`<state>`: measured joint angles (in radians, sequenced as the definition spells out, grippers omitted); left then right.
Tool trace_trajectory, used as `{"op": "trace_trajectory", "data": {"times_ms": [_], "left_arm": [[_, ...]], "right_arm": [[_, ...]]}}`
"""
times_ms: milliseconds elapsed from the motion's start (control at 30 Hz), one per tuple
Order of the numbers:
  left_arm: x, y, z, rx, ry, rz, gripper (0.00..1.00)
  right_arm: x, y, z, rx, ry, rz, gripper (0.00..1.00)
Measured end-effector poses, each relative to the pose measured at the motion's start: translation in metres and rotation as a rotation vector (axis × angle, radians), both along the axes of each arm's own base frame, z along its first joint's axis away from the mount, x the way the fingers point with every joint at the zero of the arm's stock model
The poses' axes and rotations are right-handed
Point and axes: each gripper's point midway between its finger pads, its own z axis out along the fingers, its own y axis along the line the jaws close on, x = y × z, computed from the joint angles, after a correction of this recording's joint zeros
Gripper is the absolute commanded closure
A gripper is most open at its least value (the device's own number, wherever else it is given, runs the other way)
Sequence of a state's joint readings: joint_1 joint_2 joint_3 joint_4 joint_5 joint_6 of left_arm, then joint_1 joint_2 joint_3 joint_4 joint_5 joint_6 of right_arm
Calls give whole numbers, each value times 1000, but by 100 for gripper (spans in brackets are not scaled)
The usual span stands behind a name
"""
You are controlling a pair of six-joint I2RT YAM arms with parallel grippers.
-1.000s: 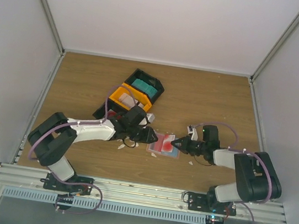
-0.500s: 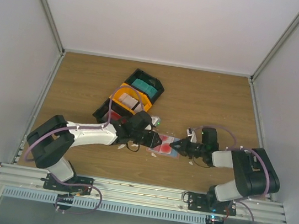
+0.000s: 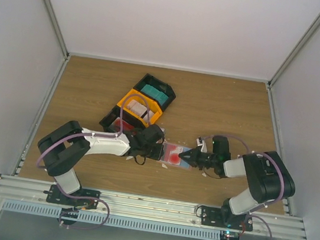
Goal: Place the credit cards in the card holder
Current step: Insert the credit card into the card holder.
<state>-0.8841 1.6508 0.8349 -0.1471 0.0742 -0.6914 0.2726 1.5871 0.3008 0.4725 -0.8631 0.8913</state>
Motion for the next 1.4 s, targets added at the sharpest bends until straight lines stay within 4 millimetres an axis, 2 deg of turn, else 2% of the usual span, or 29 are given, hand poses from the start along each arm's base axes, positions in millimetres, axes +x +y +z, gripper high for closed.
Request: {"op": "trace_trajectory", "data": {"times_ms": [200,567,1033,1267,1333,1400], "left_arm": [[1,4,-8,27,9,17,71],[2,8,-15,45,20,43,81],[2,10,-17,52,23,50,88],[2,10,-17,53,24,50,88],[2,9,-17,51,23,48,87],[2,8,-16,47,21,39,87]], "right_arm": [[3,4,-2,-14,-5,4,100],[9,20,-3,-30,-29,41,100],[10,37,-3,-35,-53,77,98],[11,38,-3,-48,-54,84,90],[11,37,-2,-67,-58,78,82],[13,34,1,-102,-72,63,70]]}}
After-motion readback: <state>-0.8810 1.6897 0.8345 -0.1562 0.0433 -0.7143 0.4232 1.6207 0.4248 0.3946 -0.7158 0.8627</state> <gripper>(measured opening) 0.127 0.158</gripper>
